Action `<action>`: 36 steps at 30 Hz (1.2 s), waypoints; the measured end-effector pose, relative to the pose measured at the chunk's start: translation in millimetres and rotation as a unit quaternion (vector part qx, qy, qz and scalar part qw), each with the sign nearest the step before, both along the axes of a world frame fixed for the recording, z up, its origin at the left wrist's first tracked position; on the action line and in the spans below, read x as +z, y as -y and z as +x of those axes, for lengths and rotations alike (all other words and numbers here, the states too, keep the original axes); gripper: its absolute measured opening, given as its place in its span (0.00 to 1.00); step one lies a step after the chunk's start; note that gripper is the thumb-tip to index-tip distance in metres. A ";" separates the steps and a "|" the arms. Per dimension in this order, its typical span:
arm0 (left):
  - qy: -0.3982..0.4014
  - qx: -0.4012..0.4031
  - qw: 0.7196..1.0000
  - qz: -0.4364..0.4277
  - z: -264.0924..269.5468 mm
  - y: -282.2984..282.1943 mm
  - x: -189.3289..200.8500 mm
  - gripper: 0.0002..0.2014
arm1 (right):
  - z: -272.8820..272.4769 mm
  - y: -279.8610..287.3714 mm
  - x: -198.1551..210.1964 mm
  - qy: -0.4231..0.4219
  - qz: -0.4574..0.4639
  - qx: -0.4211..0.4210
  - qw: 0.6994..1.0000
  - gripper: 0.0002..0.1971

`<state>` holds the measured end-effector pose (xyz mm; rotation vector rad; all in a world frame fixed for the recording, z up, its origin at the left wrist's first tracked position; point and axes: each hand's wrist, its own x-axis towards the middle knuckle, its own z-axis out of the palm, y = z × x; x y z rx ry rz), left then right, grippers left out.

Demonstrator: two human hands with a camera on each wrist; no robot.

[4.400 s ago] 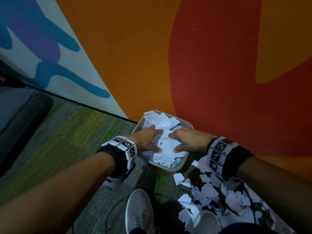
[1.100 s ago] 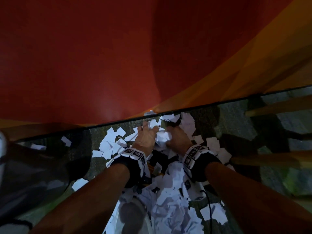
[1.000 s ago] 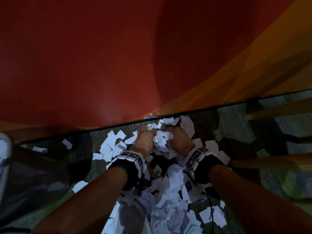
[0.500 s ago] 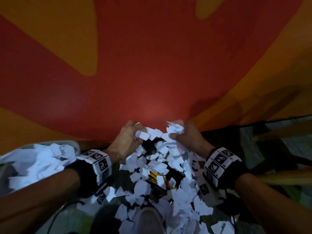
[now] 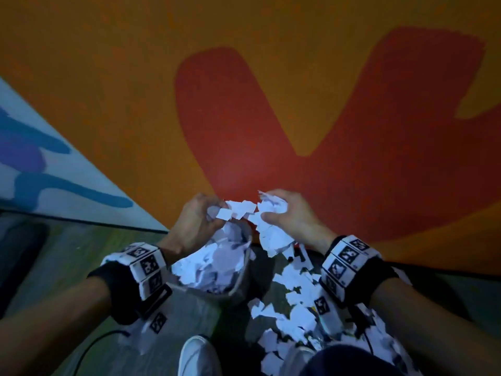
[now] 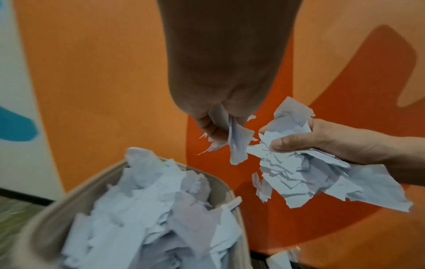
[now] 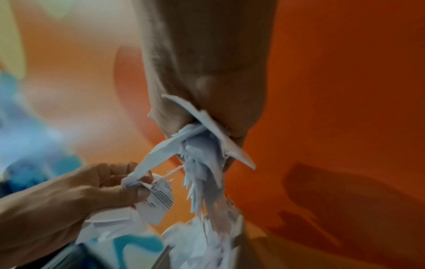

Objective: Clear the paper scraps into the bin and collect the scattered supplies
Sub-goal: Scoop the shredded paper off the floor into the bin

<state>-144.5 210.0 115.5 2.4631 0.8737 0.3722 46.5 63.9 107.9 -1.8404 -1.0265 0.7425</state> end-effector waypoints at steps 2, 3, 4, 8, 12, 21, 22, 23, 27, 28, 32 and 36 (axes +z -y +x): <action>-0.008 0.038 0.999 0.006 -27.2 -8.6 -0.5 0.07 | -24.0 -20.9 2.6 0.002 -0.004 0.021 1.000 0.19; -0.021 0.050 0.999 0.008 -37.9 -11.5 -3.8 0.09 | -34.4 -29.7 2.3 0.006 -0.005 0.032 0.999 0.19; -0.038 0.058 0.998 0.006 -47.0 -14.2 -8.6 0.10 | -44.6 -38.9 1.1 0.010 -0.005 0.043 0.999 0.19; -0.095 0.069 0.993 -0.027 -67.2 -17.4 -35.8 0.12 | -78.7 -69.3 -18.1 0.031 -0.026 0.075 0.996 0.21; -0.091 0.081 0.989 -0.090 -73.2 -11.9 -53.5 0.17 | -101.2 -84.5 -46.5 0.083 -0.079 0.095 0.989 0.29; -0.121 0.065 0.975 -0.177 -87.6 -13.9 -55.5 0.40 | -99.1 -81.1 -76.3 0.076 -0.200 0.211 0.954 0.53; -0.121 0.060 0.973 -0.187 -90.6 -14.8 -54.5 0.42 | -92.4 -79.3 -77.8 0.086 -0.203 0.224 0.949 0.54; -0.118 0.058 0.972 -0.193 -93.0 -14.8 -52.1 0.42 | -85.0 -78.0 -80.3 0.099 -0.204 0.233 0.946 0.55; -0.103 0.029 0.977 -0.182 -93.2 -7.6 -46.1 0.41 | -64.4 -67.9 -69.7 0.110 -0.141 0.243 0.954 0.48; -0.104 0.021 0.978 -0.181 -90.7 -5.8 -47.1 0.41 | -61.6 -64.2 -65.9 0.127 -0.135 0.253 0.949 0.45; -0.144 -0.020 0.974 -0.175 -70.9 -6.8 -72.6 0.40 | -62.0 -55.4 -65.7 0.229 -0.178 0.335 0.896 0.42; -0.232 -0.051 0.957 -0.168 -50.8 -19.3 -105.3 0.37 | -73.7 -69.8 -77.5 0.333 -0.228 0.385 0.830 0.32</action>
